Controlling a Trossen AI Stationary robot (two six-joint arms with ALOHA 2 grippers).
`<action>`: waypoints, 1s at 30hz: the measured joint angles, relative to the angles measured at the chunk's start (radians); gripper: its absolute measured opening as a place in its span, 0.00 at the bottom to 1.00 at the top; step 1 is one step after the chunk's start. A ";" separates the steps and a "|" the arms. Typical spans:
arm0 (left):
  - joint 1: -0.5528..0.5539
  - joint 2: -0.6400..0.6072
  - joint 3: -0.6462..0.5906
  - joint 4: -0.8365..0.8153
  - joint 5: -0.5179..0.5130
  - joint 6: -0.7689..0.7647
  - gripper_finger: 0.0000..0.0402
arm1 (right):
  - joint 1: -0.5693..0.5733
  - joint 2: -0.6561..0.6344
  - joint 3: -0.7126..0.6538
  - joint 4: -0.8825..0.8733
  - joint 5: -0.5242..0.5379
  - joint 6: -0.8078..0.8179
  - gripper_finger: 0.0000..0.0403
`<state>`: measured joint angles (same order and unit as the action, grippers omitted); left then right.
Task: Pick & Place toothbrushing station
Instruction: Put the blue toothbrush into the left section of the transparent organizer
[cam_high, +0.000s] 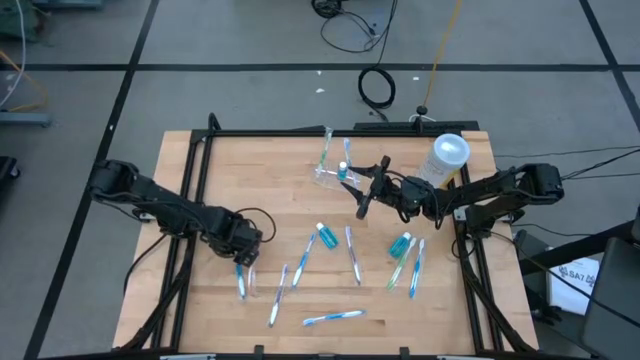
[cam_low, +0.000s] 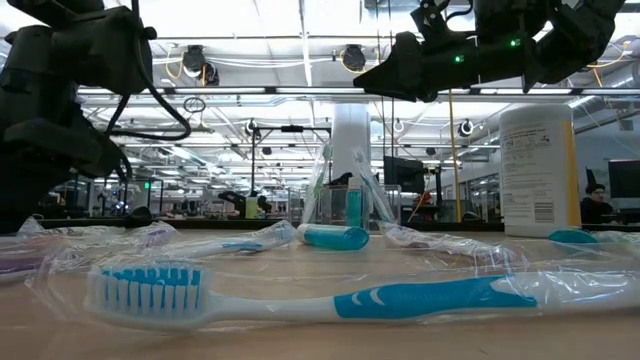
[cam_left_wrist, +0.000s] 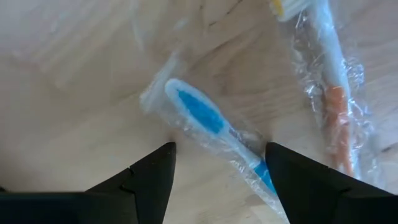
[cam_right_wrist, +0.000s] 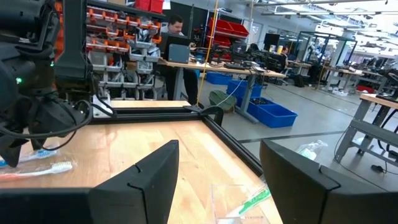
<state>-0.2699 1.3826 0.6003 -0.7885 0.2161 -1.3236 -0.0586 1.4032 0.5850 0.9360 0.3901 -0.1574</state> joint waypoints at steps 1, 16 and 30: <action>0.000 0.011 0.002 0.002 0.003 0.008 0.62 | 0.000 0.000 0.000 0.000 0.000 0.000 0.54; 0.052 0.042 -0.001 0.017 -0.013 0.106 0.16 | 0.000 0.000 0.000 -0.006 0.000 0.000 0.54; 0.182 -0.020 0.102 0.003 -0.236 0.316 0.07 | 0.000 0.000 0.000 -0.006 0.000 0.000 0.54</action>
<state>-0.0881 1.3623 0.7026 -0.7853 -0.0202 -1.0072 -0.0586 1.4031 0.5850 0.9295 0.3901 -0.1572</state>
